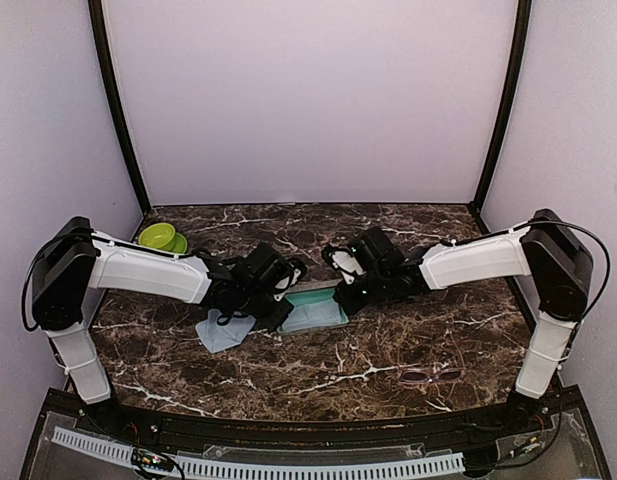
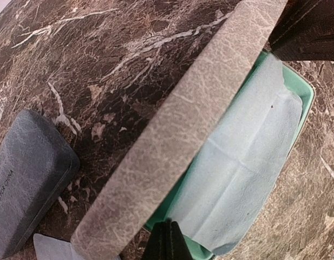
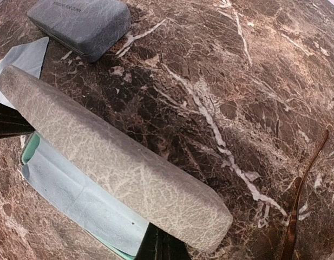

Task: Organize the sunglasses
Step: Place the folded cleaning cloth in the sunglasses case.

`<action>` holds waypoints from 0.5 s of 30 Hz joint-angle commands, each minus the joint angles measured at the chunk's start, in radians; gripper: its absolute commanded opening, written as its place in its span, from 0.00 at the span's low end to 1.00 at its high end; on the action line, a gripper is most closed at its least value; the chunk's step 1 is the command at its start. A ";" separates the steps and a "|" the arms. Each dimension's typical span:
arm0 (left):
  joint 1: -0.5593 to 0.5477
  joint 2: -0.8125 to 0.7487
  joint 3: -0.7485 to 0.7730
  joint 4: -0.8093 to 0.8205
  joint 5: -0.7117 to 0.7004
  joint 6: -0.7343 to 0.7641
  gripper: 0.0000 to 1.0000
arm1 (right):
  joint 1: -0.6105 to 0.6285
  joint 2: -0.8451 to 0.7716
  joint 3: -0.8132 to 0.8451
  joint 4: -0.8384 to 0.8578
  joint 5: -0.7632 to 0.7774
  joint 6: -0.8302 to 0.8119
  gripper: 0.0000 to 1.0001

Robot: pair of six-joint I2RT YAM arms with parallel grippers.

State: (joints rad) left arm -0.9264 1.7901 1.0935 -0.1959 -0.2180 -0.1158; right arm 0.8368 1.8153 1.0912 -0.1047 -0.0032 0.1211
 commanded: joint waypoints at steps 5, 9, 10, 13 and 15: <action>0.005 0.003 0.019 0.022 -0.011 0.011 0.00 | -0.004 -0.016 -0.023 0.035 -0.003 0.020 0.00; 0.005 0.000 0.021 0.034 -0.015 0.013 0.00 | -0.005 -0.017 -0.022 0.032 -0.003 0.018 0.00; 0.005 0.000 0.021 0.038 -0.015 0.014 0.00 | -0.005 -0.018 -0.022 0.030 -0.003 0.017 0.00; 0.005 0.002 0.023 0.046 -0.013 0.017 0.00 | -0.004 -0.020 -0.023 0.030 -0.001 0.019 0.00; 0.005 0.003 0.022 0.047 -0.016 0.019 0.00 | -0.004 -0.022 -0.025 0.029 0.000 0.020 0.00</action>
State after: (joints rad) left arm -0.9264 1.8000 1.0935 -0.1673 -0.2249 -0.1093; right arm 0.8368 1.8149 1.0763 -0.1043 -0.0032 0.1329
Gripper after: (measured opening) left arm 0.012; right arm 0.005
